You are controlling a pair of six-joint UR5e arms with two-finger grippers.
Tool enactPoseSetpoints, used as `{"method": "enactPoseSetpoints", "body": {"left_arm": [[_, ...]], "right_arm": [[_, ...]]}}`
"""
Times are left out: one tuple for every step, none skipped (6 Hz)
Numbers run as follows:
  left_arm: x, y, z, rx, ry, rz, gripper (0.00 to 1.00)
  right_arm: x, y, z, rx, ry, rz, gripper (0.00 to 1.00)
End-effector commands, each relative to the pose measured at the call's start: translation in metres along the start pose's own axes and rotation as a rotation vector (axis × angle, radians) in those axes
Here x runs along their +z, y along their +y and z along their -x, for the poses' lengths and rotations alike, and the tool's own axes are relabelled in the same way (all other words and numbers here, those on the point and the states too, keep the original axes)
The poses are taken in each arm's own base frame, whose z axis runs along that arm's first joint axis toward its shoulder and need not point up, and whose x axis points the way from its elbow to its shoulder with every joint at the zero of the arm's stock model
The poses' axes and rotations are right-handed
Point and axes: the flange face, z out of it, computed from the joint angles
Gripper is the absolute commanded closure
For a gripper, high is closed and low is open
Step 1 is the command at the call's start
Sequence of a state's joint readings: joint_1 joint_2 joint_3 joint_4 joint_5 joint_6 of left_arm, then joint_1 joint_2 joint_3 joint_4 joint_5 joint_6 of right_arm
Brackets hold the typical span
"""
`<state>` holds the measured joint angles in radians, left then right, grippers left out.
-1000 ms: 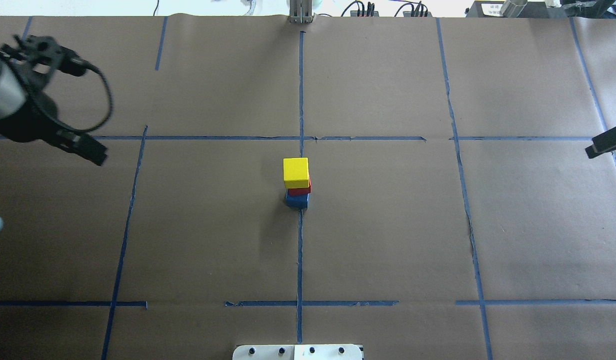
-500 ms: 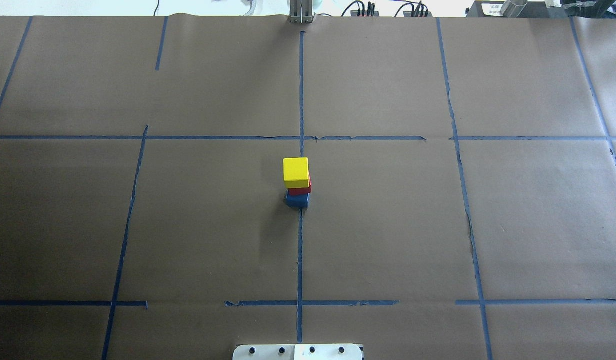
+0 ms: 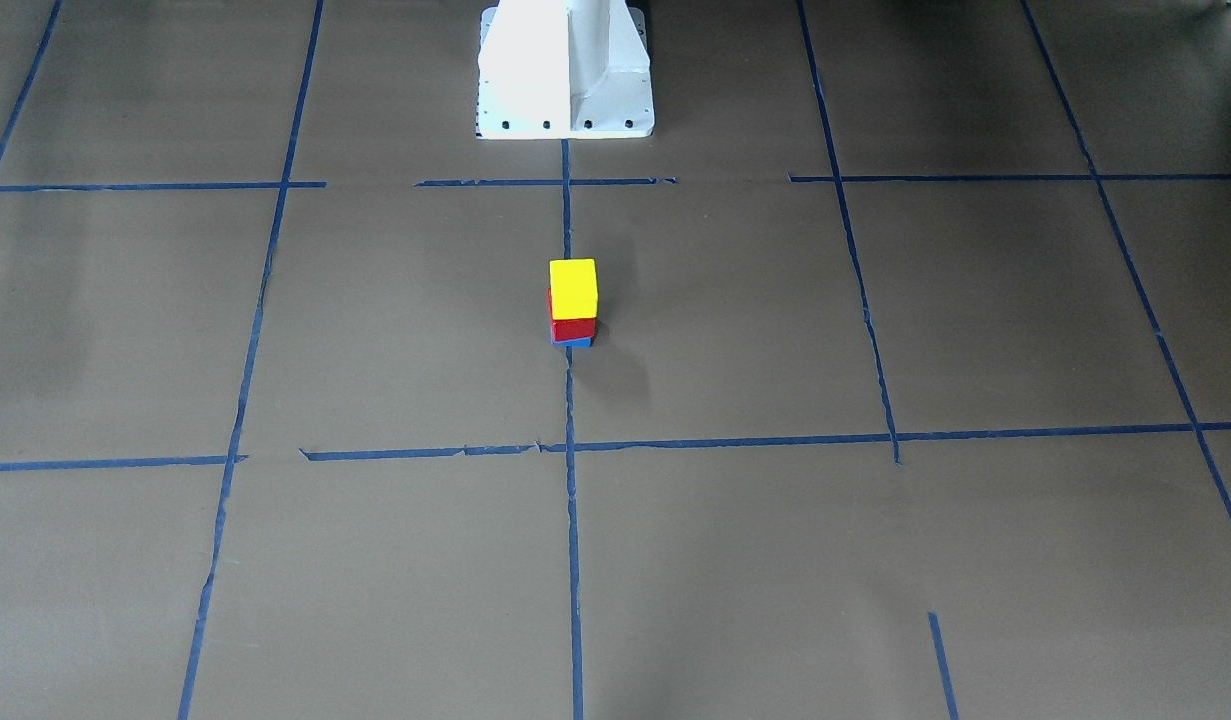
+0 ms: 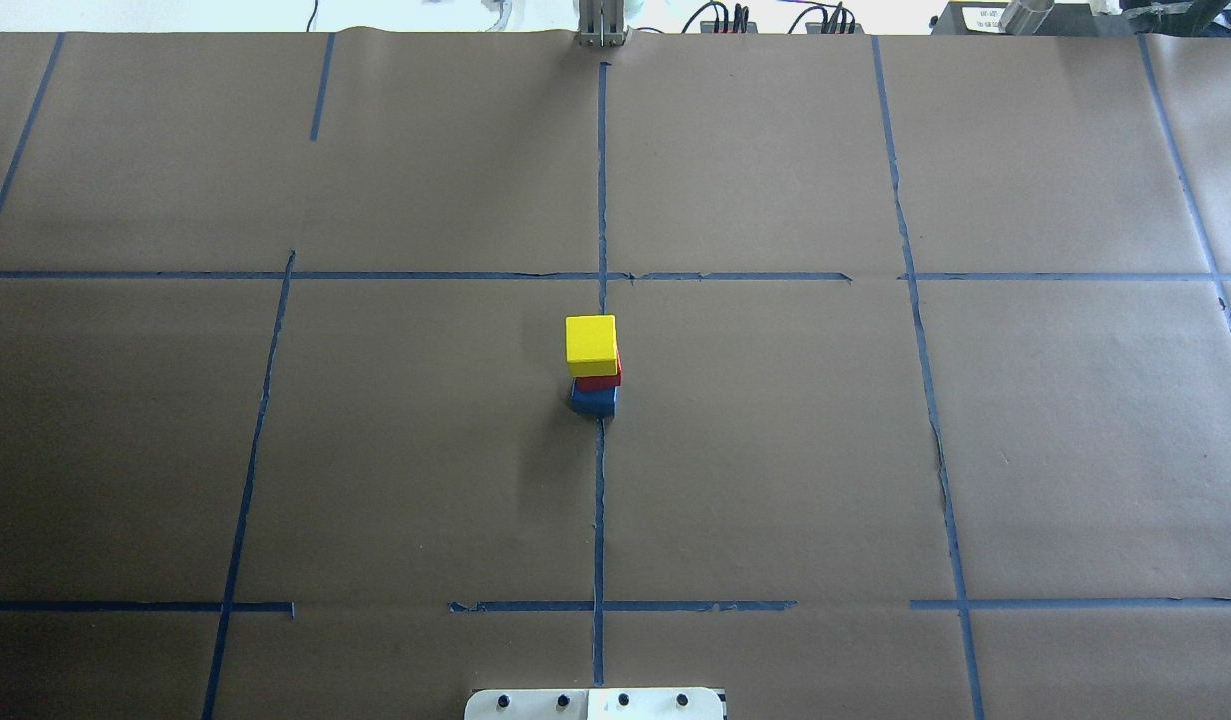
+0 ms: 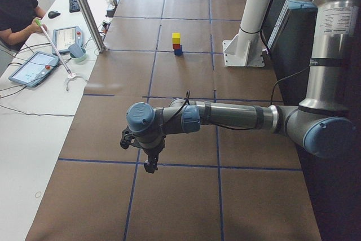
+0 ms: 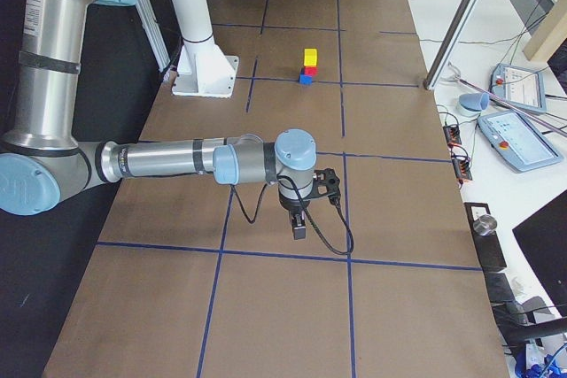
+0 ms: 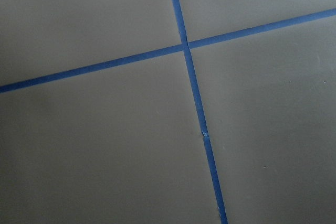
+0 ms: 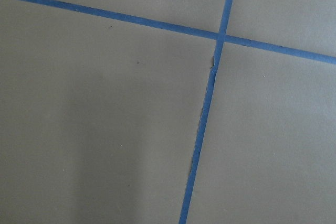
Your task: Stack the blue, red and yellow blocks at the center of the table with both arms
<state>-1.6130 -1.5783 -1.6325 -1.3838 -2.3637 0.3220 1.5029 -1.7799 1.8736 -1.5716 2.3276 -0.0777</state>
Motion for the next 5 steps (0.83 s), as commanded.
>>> {"method": "enactPoseSetpoints", "body": {"left_arm": [[-0.003, 0.006, -0.005, 0.0, -0.007, -0.007, 0.0], [0.0, 0.012, -0.003, 0.001, -0.001, -0.004, 0.0], [-0.001, 0.01, -0.005, 0.015, -0.005, -0.019, 0.0], [0.008, 0.024, 0.0, 0.01, -0.002, -0.01, 0.0], [0.025, 0.05, 0.009, 0.01, 0.002, -0.01, 0.0]], "right_arm": [[0.005, 0.01, -0.004, 0.016, -0.004, 0.015, 0.0], [0.007, 0.009, -0.006, 0.021, -0.008, 0.016, 0.0], [0.007, 0.006, -0.003, 0.023, -0.033, 0.014, 0.0], [0.006, 0.005, -0.003, 0.022, -0.031, 0.012, 0.0], [0.009, 0.004, -0.006, 0.032, -0.025, 0.018, 0.0]]}}
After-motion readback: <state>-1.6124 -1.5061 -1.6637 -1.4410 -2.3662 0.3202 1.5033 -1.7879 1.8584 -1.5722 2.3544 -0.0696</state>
